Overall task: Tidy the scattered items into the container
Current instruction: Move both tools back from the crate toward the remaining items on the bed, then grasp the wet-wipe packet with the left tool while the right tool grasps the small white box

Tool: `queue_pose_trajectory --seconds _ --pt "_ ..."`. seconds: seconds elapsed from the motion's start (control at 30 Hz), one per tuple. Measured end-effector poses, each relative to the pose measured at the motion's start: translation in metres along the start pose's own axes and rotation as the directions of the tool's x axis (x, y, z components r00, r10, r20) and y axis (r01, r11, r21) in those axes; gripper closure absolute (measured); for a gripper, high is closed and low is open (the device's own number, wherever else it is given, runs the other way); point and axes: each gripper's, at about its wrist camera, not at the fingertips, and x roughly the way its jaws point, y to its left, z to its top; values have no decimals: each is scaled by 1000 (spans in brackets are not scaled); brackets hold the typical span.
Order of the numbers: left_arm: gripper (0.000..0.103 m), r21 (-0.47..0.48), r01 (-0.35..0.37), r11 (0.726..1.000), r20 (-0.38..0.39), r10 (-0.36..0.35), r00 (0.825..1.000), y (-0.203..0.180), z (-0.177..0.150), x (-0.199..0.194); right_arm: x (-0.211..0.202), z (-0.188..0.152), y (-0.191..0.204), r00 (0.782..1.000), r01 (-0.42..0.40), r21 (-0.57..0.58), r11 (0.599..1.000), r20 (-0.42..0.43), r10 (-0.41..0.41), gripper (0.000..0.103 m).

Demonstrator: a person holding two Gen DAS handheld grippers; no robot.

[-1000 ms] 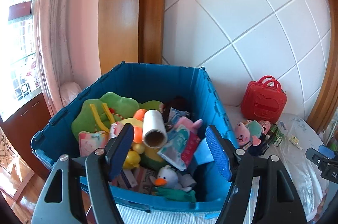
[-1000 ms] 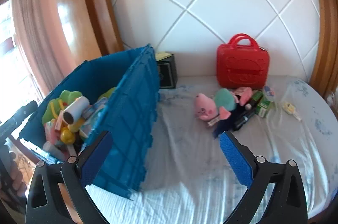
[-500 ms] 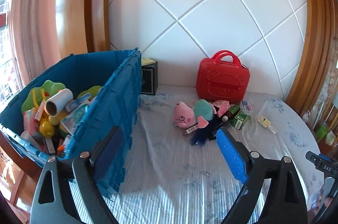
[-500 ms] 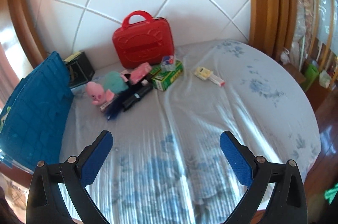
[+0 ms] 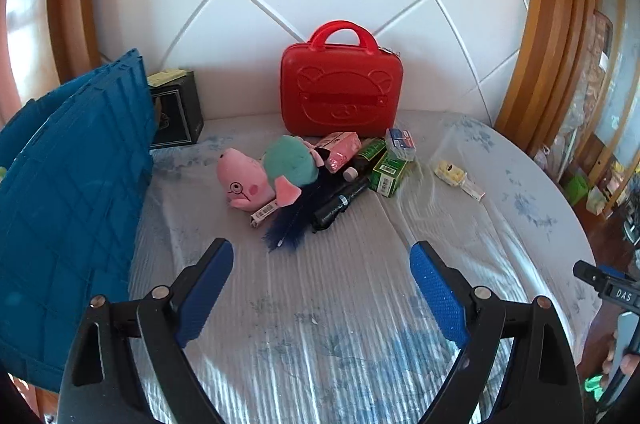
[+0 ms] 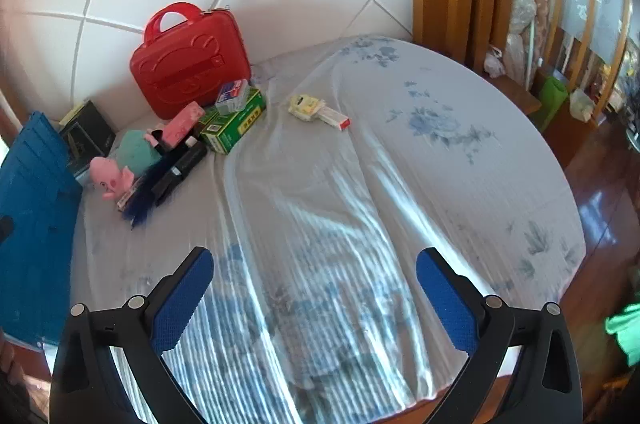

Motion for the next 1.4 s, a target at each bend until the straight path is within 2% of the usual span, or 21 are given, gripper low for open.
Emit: queue_pose_trajectory --seconds 0.23,0.33,0.47,0.53,0.6,0.7,0.9,0.97,1.0,1.03,1.07,1.1,1.17,1.4 --pt "12 -106 -32 994 -69 24 997 -41 5 69 63 53 -23 998 -50 -82 995 -42 47 0" --pt "12 -124 -12 992 -87 1 996 -78 9 109 109 82 -39 995 -68 -132 989 -80 57 0" --pt "12 -116 2 993 -123 -16 992 -134 13 177 172 115 -60 994 -80 -192 978 -91 63 0" --pt "13 -128 27 991 -160 -48 986 -162 15 214 204 128 -67 990 -106 -205 973 -115 84 6" --pt "14 -130 47 990 -190 -72 979 -187 20 248 233 138 -71 984 -132 -212 968 -143 103 22" --pt "14 -124 68 990 -211 -93 973 -223 33 294 264 145 -78 979 -157 -208 965 -164 124 23" --pt "14 -123 115 986 -221 -140 965 -282 70 378 295 149 -106 979 -147 -194 970 -169 115 23" --pt "14 -112 84 990 -239 -109 965 -291 77 404 302 152 -113 979 -145 -199 969 -172 111 23" --pt "17 -97 63 993 -262 -87 961 -293 77 417 304 154 -115 978 -150 -201 968 -172 116 23" --pt "33 -80 44 996 -298 -66 952 -293 74 428 305 155 -115 978 -156 -206 966 -171 121 23" --pt "49 -72 38 997 -328 -59 943 -290 69 436 306 156 -114 977 -161 -214 963 -169 126 22" --pt "51 -84 39 996 -337 -65 939 -284 64 437 308 158 -113 977 -165 -226 960 -168 128 19" --pt "51 -109 24 994 -326 -59 943 -269 56 428 313 160 -106 976 -178 -250 952 -170 138 12" --pt "51 -17 -1 1000 -294 -4 956 -253 32 401 323 167 -71 970 -229 -321 919 -149 190 13"
